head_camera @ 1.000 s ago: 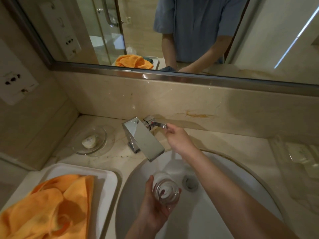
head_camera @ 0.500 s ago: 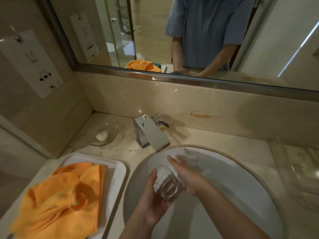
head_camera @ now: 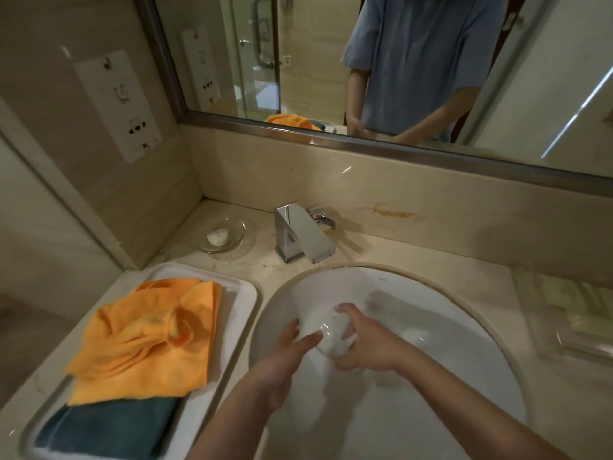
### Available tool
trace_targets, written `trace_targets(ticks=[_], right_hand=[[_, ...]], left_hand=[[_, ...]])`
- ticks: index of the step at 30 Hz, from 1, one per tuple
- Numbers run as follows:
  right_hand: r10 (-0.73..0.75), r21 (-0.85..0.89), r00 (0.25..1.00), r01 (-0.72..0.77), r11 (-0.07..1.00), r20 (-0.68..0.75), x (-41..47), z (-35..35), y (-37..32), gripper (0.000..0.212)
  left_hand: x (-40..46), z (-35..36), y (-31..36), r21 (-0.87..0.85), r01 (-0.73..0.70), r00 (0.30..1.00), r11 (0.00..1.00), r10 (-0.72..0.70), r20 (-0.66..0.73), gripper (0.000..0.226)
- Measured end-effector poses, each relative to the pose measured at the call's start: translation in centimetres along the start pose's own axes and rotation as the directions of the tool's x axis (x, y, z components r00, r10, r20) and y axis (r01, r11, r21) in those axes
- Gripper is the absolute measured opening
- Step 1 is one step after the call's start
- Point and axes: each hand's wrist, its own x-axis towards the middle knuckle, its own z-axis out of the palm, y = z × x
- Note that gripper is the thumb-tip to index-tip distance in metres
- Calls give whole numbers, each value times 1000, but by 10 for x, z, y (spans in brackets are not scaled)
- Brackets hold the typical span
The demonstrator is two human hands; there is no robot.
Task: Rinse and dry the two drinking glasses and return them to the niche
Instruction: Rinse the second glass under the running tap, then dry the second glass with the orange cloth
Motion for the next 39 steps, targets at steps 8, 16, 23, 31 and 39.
trace_targets(ticks=[8,16,23,31,39], right_hand=[[191,-559,947,-14,829,259,-4,-53,-32,80],[436,-754,840,-49,655,324,11,-35,-33,62],[530,-824,778,-28,566,338,7,-21,-24,56],[319,-497,887,-121,859,335,10,-27,-33,63],[-244,115,953,226,967,180,11,30,-88,83]], left_hand=[[-18,-24,-19,258,26,964,966,45,-262,49],[-33,-31,-18,433,51,944,900,99,-316,32],[-49,-43,-14,507,32,939,861,148,-310,19],[-83,-77,2,693,-102,937,714,302,-173,25],[-91,-157,34,920,-48,622,388,733,-277,61]])
